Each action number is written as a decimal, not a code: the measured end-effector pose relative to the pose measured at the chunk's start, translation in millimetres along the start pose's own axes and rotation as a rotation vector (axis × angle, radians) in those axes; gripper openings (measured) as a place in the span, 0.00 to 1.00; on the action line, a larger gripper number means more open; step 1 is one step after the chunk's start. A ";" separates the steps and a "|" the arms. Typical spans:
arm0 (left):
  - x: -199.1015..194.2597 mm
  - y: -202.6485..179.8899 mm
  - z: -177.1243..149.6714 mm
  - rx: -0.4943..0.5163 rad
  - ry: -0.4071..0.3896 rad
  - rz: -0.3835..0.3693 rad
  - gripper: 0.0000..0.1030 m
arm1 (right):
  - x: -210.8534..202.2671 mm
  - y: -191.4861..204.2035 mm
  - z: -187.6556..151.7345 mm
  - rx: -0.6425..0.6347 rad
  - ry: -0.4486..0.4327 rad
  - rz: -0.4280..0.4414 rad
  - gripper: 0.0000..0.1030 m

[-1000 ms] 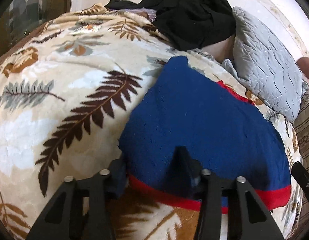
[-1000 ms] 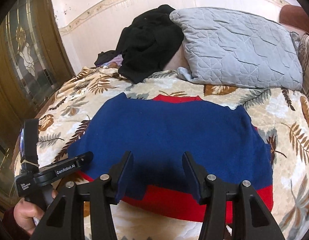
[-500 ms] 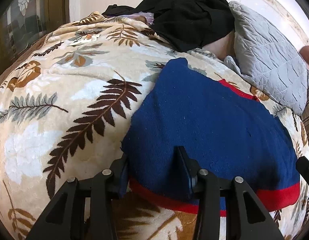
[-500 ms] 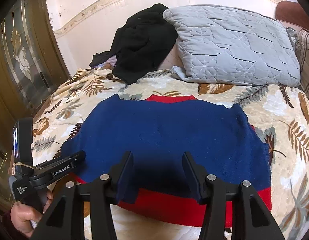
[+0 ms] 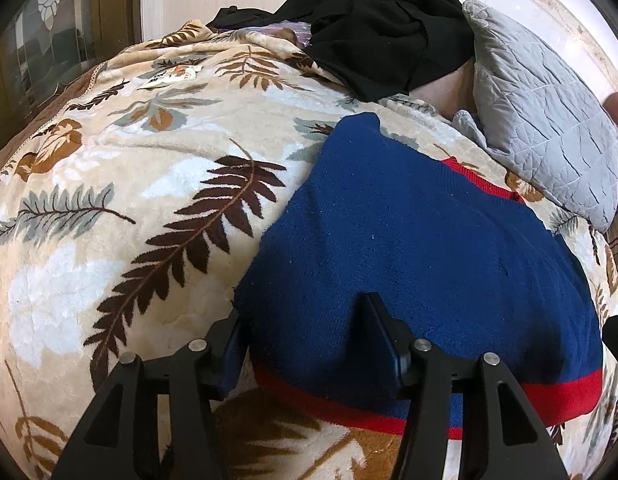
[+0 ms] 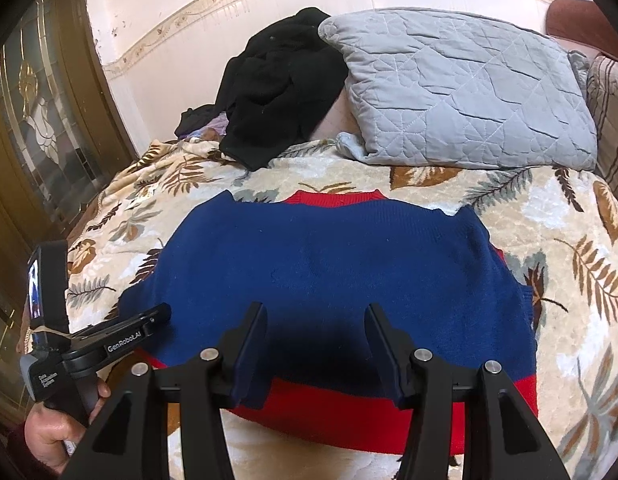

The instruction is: Fold small clothes

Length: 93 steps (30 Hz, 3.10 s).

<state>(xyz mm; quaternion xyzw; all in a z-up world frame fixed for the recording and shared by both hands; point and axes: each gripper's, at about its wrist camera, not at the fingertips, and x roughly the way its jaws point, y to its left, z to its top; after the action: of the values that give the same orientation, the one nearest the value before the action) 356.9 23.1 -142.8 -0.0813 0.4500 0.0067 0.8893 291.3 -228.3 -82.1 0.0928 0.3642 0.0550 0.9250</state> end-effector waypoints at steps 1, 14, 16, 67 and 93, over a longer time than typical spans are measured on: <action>0.0 0.0 0.0 -0.001 0.000 -0.001 0.55 | -0.5 -0.3 0.0 0.001 0.000 -0.001 0.54; -1.6 1.0 -0.6 -0.002 0.012 -0.004 0.58 | 18.9 -13.6 -5.1 0.048 0.091 -0.021 0.54; -2.2 1.1 -1.0 0.000 0.012 -0.004 0.58 | 31.2 -22.3 -9.7 0.086 0.148 -0.026 0.54; -1.7 -6.0 -1.7 0.049 -0.004 0.011 0.63 | 38.8 -59.8 -23.8 0.114 0.207 -0.136 0.54; -75.9 -97.6 -0.9 0.405 -0.256 -0.137 0.10 | 11.4 -113.1 17.9 0.238 0.118 0.089 0.54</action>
<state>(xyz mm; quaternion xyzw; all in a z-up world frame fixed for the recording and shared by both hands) 319.3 -68.7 -69.0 0.0700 0.3195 -0.1336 0.9355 315.8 -339.2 -100.7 0.2146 0.4174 0.0575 0.8812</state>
